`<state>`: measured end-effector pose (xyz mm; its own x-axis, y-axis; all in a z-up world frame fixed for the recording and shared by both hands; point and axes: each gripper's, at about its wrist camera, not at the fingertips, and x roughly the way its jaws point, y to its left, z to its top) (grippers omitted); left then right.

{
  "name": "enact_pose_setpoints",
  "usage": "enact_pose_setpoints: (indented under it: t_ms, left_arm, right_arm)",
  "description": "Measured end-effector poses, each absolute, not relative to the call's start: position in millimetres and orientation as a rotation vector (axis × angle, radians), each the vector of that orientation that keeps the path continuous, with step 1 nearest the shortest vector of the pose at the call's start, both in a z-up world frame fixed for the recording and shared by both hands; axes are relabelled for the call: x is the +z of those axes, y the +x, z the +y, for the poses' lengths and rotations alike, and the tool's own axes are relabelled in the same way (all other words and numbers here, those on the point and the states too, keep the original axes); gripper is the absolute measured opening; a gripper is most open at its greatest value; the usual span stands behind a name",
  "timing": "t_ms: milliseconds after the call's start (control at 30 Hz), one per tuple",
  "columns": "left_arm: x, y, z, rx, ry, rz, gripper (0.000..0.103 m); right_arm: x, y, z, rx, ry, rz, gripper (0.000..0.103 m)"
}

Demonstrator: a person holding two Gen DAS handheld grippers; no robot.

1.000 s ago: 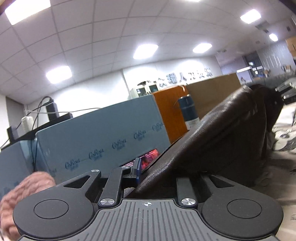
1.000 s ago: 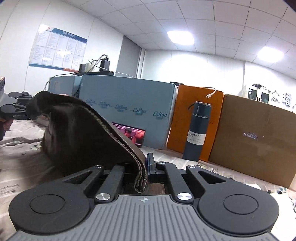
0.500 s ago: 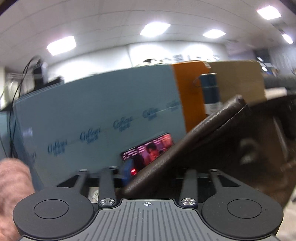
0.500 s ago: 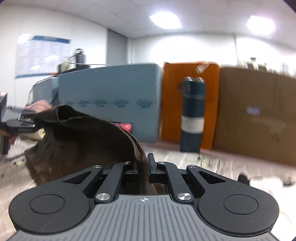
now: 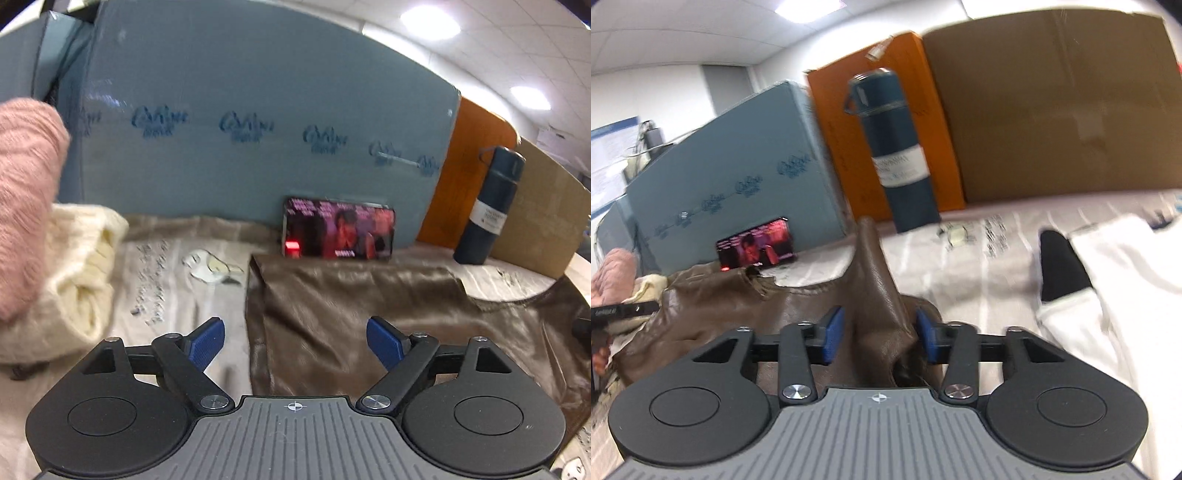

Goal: Fold clothes

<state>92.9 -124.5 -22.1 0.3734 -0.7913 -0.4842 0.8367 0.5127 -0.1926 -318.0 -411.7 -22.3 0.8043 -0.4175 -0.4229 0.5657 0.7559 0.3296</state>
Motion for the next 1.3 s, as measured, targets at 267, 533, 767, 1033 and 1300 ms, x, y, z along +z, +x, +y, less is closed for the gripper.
enact_pose_setpoints:
  t_ms: [267,533,767,1033,1300]
  left_arm:
    - [-25,82,-128,-1.021,0.131,0.590,0.087]
    - [-28,68,-117,-1.007,0.130,0.603,0.087]
    - [-31,56,-114,-1.033,0.131,0.614,0.090]
    - [-34,50,-113,-1.043,0.137,0.620,0.093]
    - [-41,44,-119,-1.037,0.188,0.620,0.095]
  right_arm:
    - [-29,-319,-412,-0.616,0.532,0.383,0.018]
    - [-14,-351,-395,-0.733,0.582,0.302,0.073]
    - [-15,-411,-361,-0.749,0.961,0.222,0.086]
    - [-38,-401,-353,-0.613,1.260,0.246,0.087]
    - [-43,-359,-359,-0.770,1.237,0.111,0.091]
